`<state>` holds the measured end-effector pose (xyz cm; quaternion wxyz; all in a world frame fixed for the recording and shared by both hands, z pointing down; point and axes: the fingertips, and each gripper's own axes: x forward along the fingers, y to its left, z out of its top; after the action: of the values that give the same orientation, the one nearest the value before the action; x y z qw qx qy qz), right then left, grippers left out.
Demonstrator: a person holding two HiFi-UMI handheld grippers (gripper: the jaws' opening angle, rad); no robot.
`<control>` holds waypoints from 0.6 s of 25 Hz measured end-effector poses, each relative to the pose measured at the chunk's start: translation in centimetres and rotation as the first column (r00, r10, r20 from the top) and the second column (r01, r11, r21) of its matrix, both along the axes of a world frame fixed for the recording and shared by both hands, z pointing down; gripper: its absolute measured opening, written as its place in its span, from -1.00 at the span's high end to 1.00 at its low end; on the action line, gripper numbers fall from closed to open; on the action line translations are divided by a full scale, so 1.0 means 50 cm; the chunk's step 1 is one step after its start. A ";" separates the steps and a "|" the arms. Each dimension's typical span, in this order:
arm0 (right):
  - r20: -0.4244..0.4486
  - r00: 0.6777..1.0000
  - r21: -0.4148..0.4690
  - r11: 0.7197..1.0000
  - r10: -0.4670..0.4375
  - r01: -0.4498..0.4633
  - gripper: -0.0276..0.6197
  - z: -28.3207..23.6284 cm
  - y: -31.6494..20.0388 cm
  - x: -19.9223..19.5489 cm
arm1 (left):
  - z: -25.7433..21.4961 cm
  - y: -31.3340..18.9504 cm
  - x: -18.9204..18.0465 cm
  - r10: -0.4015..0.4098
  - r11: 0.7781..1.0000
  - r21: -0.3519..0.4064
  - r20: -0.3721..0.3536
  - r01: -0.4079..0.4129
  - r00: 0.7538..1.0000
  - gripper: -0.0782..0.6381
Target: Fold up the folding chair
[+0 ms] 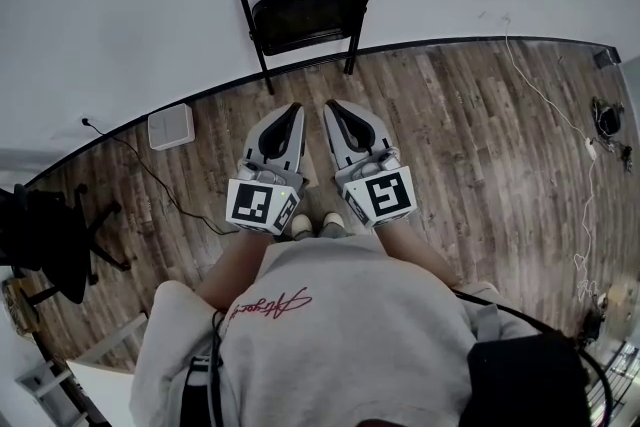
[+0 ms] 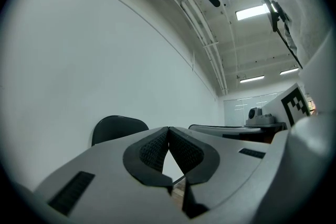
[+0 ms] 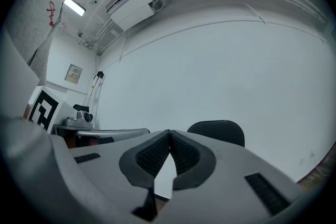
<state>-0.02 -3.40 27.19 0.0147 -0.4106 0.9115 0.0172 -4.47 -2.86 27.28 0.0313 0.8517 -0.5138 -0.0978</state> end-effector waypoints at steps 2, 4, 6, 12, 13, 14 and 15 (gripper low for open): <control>-0.009 1.000 -0.007 1.000 -0.003 0.003 0.86 0.006 0.005 0.003 | 0.006 0.003 0.001 -0.008 1.000 -0.010 0.004 0.008 1.000 0.73; -0.012 1.000 -0.009 1.000 -0.013 0.012 0.86 0.006 0.008 0.002 | 0.004 0.004 -0.002 -0.020 1.000 -0.020 0.007 0.020 1.000 0.73; -0.010 1.000 -0.007 1.000 -0.021 0.021 0.86 0.004 0.010 0.002 | 0.002 0.005 -0.003 -0.026 0.999 -0.018 0.012 0.027 1.000 0.73; -0.004 1.000 0.003 1.000 -0.024 0.024 0.86 -0.007 0.014 0.009 | -0.002 0.012 0.005 -0.030 1.000 -0.001 0.009 0.030 1.000 0.73; -0.003 1.000 0.002 1.000 -0.024 0.024 0.86 -0.007 0.015 0.009 | -0.003 0.012 0.007 -0.029 1.000 -0.001 0.007 0.029 1.000 0.73; -0.003 1.000 0.002 1.000 -0.024 0.024 0.86 -0.007 0.016 0.011 | -0.003 0.013 0.009 -0.028 1.000 -0.001 0.006 0.028 1.000 0.73; -0.002 1.000 0.003 1.000 -0.024 0.024 0.86 -0.006 0.016 0.013 | -0.002 0.013 0.011 -0.026 1.000 0.001 0.007 0.026 1.000 0.73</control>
<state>0.61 -2.59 26.89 0.0144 -0.3997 0.9164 0.0188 -3.90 -2.23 27.20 0.0281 0.8454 -0.5248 -0.0955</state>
